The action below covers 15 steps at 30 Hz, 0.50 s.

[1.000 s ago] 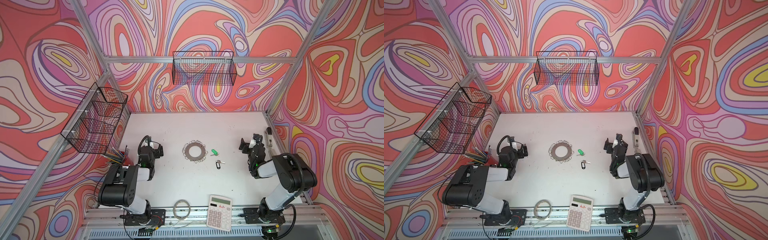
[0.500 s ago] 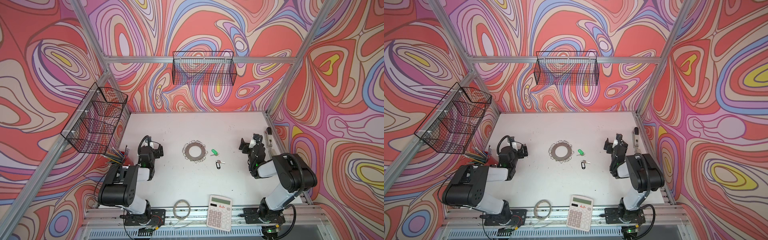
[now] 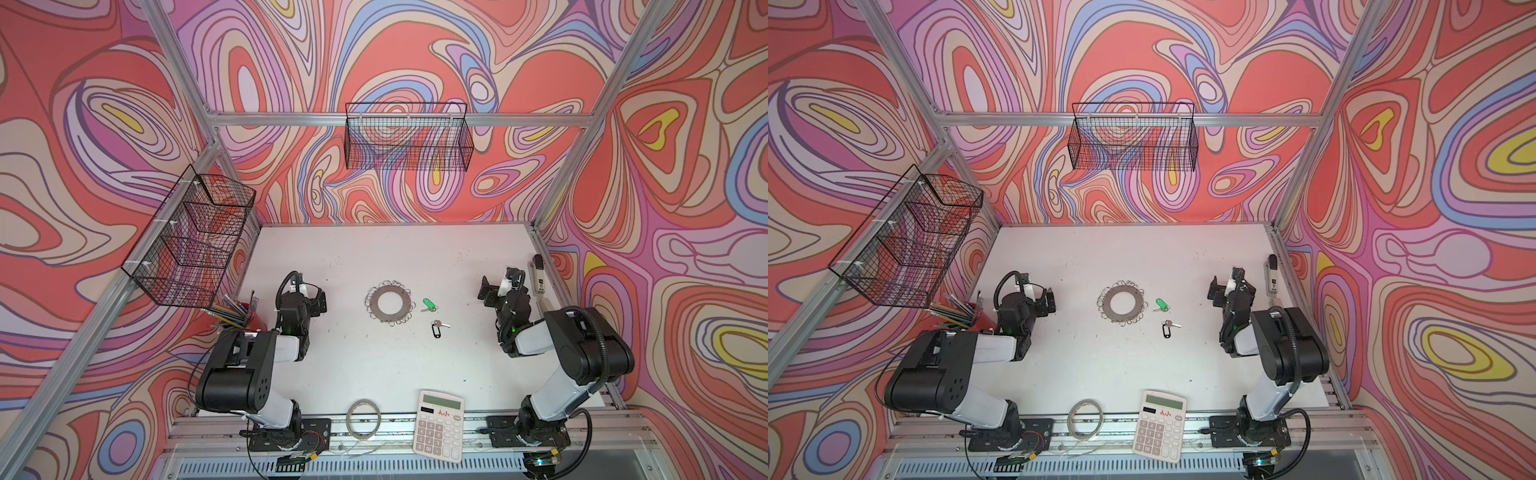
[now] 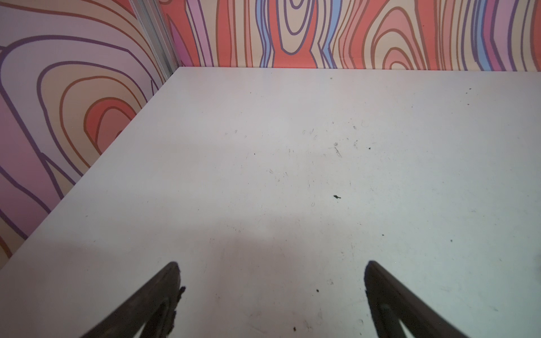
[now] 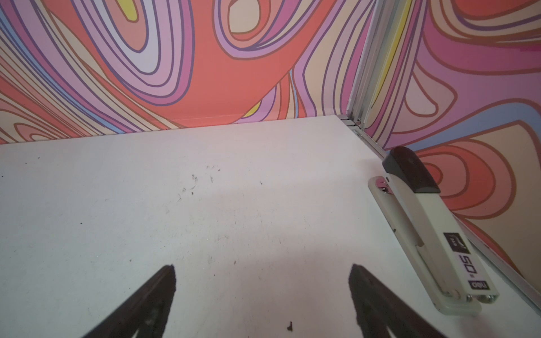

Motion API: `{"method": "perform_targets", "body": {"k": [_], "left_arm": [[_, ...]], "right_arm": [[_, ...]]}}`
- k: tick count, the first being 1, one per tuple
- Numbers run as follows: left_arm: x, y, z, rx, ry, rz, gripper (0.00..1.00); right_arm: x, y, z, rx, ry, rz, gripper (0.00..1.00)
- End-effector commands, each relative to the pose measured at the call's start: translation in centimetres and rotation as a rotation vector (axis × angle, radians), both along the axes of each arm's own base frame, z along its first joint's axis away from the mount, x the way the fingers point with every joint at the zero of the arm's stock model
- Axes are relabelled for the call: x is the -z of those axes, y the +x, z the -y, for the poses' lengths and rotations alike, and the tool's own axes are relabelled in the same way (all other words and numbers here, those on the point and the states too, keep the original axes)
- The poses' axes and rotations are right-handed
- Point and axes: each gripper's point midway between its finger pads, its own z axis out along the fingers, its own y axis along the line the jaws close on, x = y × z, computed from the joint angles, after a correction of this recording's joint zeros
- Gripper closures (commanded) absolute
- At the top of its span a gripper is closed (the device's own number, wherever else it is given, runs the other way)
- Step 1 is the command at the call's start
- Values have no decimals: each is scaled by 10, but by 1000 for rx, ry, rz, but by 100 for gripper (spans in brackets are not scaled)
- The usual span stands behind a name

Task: Attach keys to a key ring
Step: Pick up the keyring from the center of the table.

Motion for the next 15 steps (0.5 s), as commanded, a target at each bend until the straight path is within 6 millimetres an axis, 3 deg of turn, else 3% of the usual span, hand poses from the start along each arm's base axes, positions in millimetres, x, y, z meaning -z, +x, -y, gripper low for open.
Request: {"method": "perform_targets", "body": {"k": [1, 5, 10, 15], "left_arm": [[-6, 5, -2, -2, 13, 20, 0], [-8, 5, -3, -4, 14, 28, 0], [-32, 3, -5, -20, 14, 11, 0], [-63, 8, -8, -80, -68, -90, 15]], "right_arm": [[-4, 4, 2, 8, -8, 18, 2], [-5, 3, 3, 12, -10, 23, 5], [-22, 2, 10, 56, -12, 14, 14], [-47, 25, -5, 2, 87, -152, 17]]}}
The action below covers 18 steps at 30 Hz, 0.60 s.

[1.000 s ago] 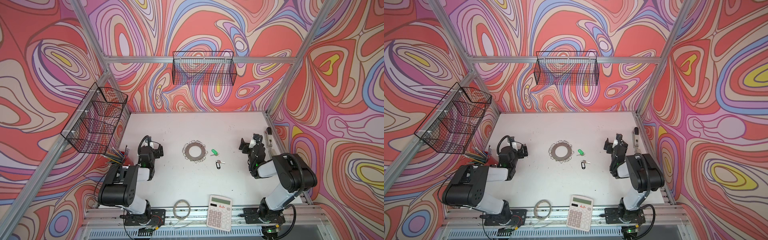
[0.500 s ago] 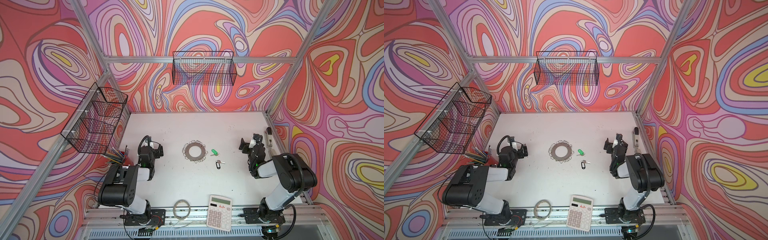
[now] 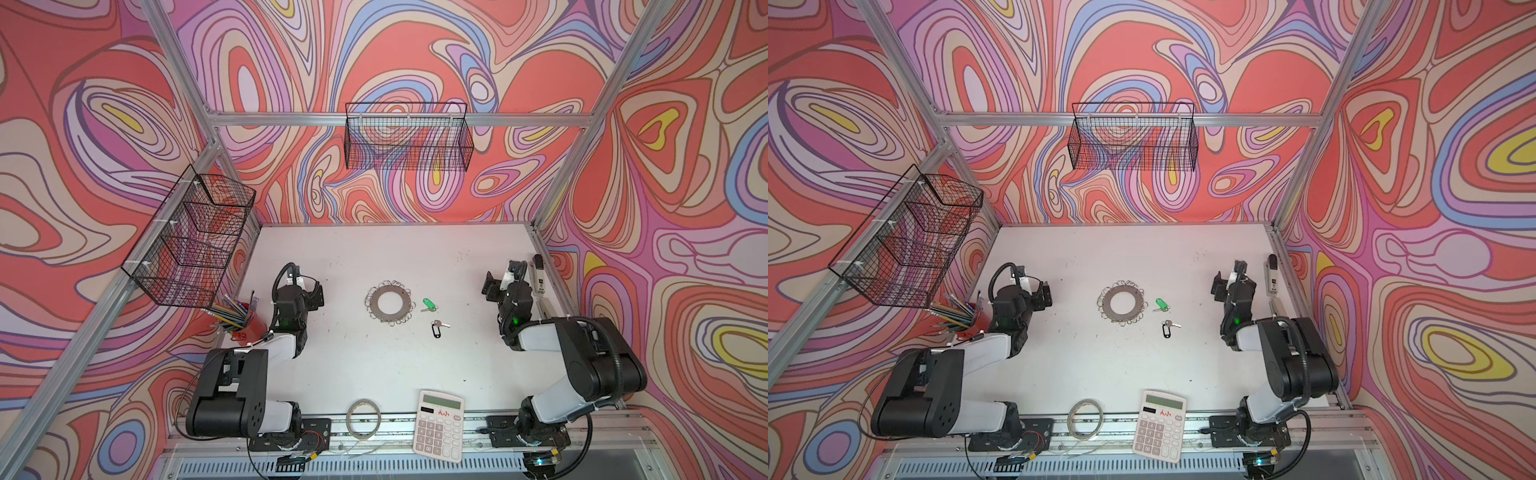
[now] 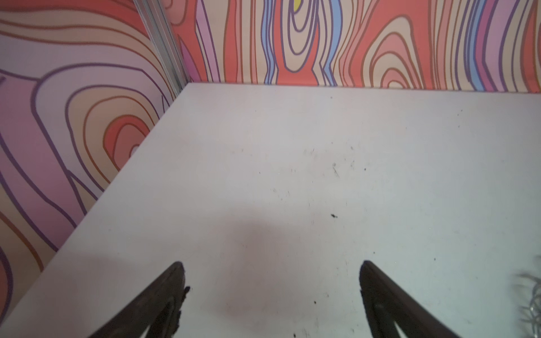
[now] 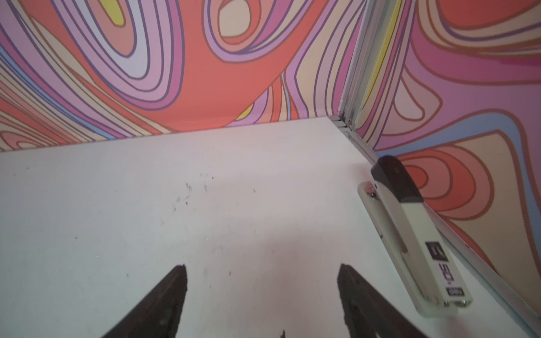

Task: Attach keys to a key ring
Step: Pick up the keyring from the center of the table.

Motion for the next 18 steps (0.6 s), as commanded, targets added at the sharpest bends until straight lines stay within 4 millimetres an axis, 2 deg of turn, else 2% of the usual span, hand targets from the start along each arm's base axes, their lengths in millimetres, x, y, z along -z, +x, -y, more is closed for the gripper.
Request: {"method": "perform_targets", "body": {"k": [1, 4, 8, 10, 16, 18], "left_arm": [[-13, -3, -1, -46, -87, -155, 19], [-23, -7, 7, -59, -193, -299, 19], [-24, -22, 41, 32, -366, -486, 23], [-21, -33, 64, 107, -462, -562, 27], [-8, -59, 124, 278, -736, -776, 40], [-2, -66, 141, 325, -777, -822, 40]], "right_arm": [[-6, 8, -15, -53, 105, -162, 19], [-23, 16, -46, -181, 233, -239, 27], [-34, 7, -97, -362, 318, -350, 31], [-37, -2, -130, -454, 344, -424, 31], [-13, -27, -214, -639, 408, -670, 31], [-2, -33, -243, -694, 416, -727, 31]]}}
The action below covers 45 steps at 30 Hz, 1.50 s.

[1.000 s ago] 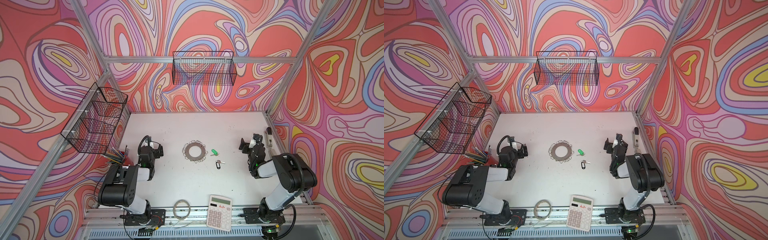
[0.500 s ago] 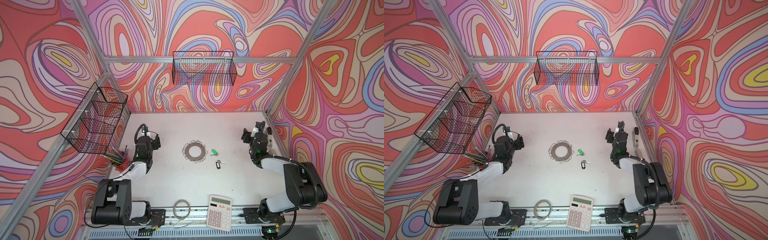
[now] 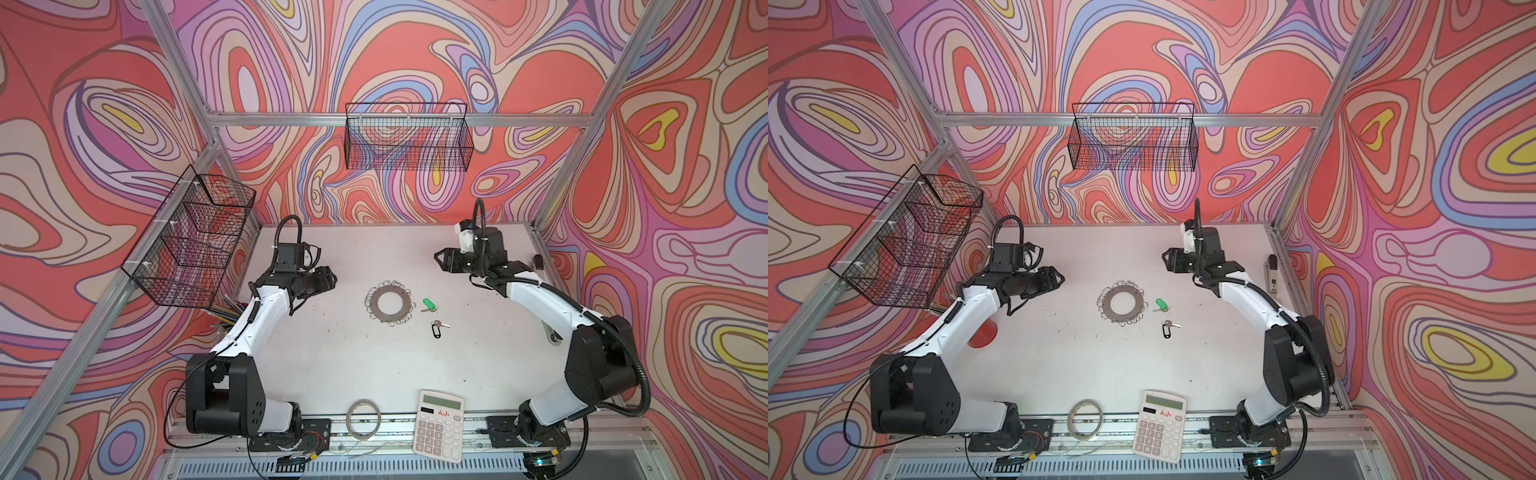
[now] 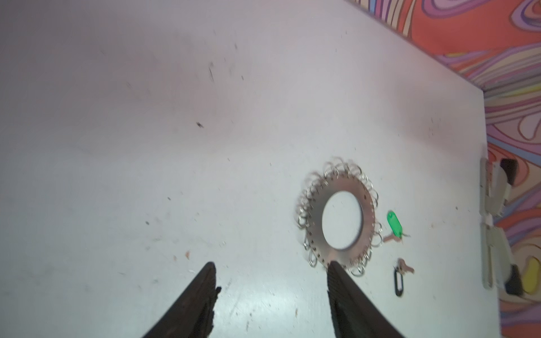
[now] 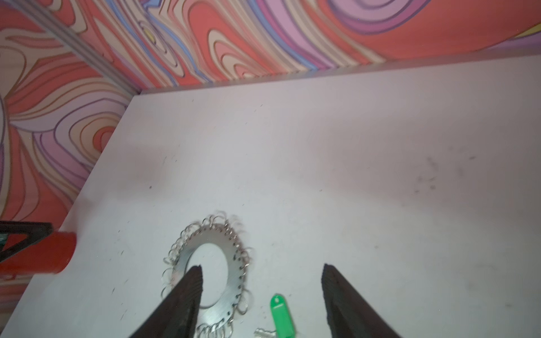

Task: Attach keys to a key ring
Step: Pick up the keyring from the center of the table.

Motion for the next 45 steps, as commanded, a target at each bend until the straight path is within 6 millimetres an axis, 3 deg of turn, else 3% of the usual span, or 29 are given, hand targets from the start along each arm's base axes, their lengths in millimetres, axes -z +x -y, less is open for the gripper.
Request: {"method": "perform_targets", "body": {"k": [1, 3, 6, 15, 22, 33, 38, 45], "left_arm": [[7, -32, 41, 85, -183, -178, 40], [16, -32, 52, 107, -191, -199, 40], [31, -28, 65, 112, -219, -226, 39], [71, -13, 79, 85, -250, -249, 40], [93, -5, 94, 110, -271, -282, 46], [112, -3, 105, 118, -325, -308, 53], [122, -7, 108, 115, -353, -330, 60], [125, -9, 110, 109, -385, -325, 60]], "right_arm": [[43, -34, -38, -104, 9, -242, 30], [68, -35, -53, -133, -18, -315, 29], [91, -35, -67, -155, -29, -378, 29], [144, -39, -76, -181, -103, -484, 25], [170, -41, -78, -198, -123, -537, 27], [176, -54, -101, -260, 39, -605, 30], [159, -57, -116, -284, 181, -591, 31], [128, -57, -129, -319, 341, -536, 37]]}}
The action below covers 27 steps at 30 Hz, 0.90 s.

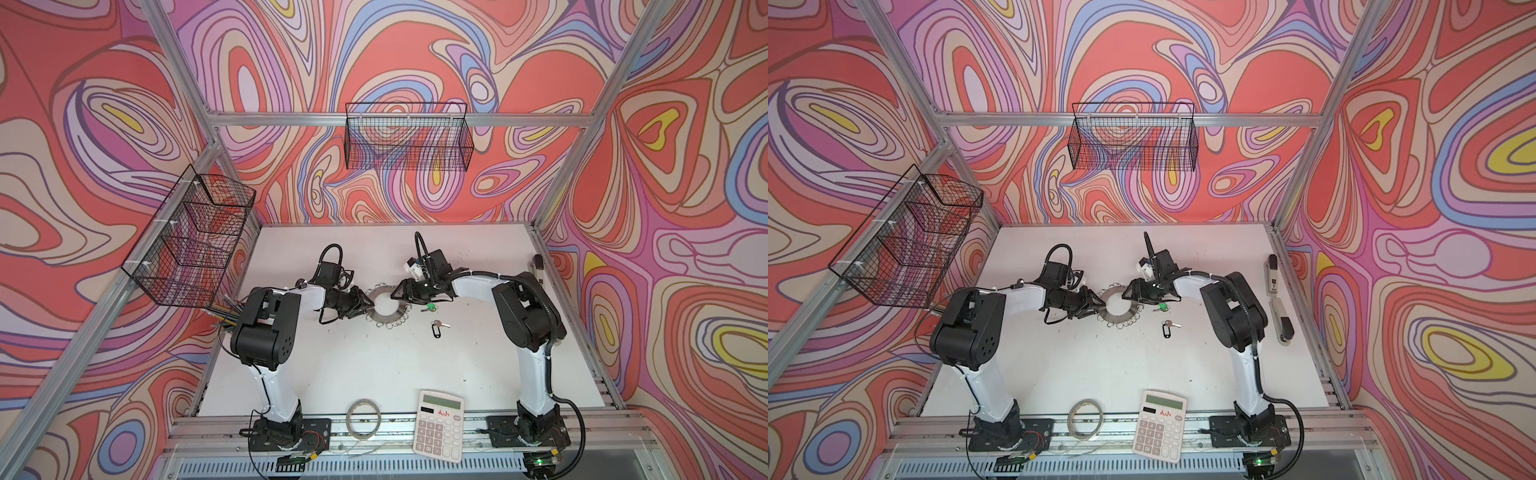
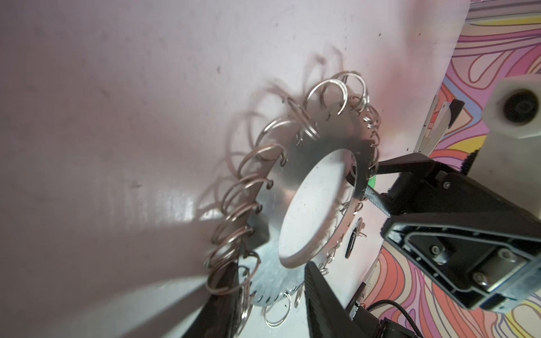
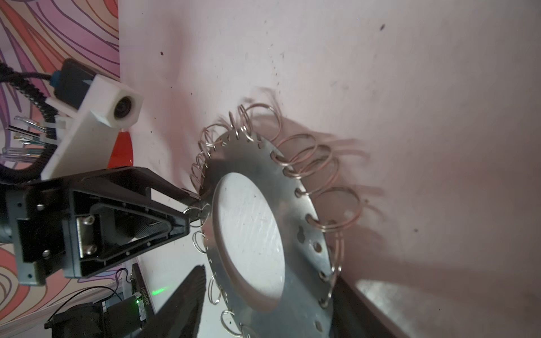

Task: Attach keys to a key ring
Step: Pick up the keyring from the center of the table.

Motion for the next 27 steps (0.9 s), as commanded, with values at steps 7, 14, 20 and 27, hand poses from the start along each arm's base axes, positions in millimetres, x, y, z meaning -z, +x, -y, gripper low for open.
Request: {"method": "perform_targets", "body": {"k": [7, 14, 20, 27], "left_arm": [[16, -8, 4, 3, -13, -44, 60], [7, -6, 6, 12, -20, -29, 62], [-12, 1, 0, 10, -34, 27, 63], [-52, 16, -30, -40, -32, 144, 60]], "right_arm": [[-24, -15, -16, -30, 129, -12, 60], [-24, -17, -14, -42, 125, 6, 96], [-42, -11, -15, -68, 154, 69, 100], [-76, -13, -21, -116, 230, 149, 100]]}}
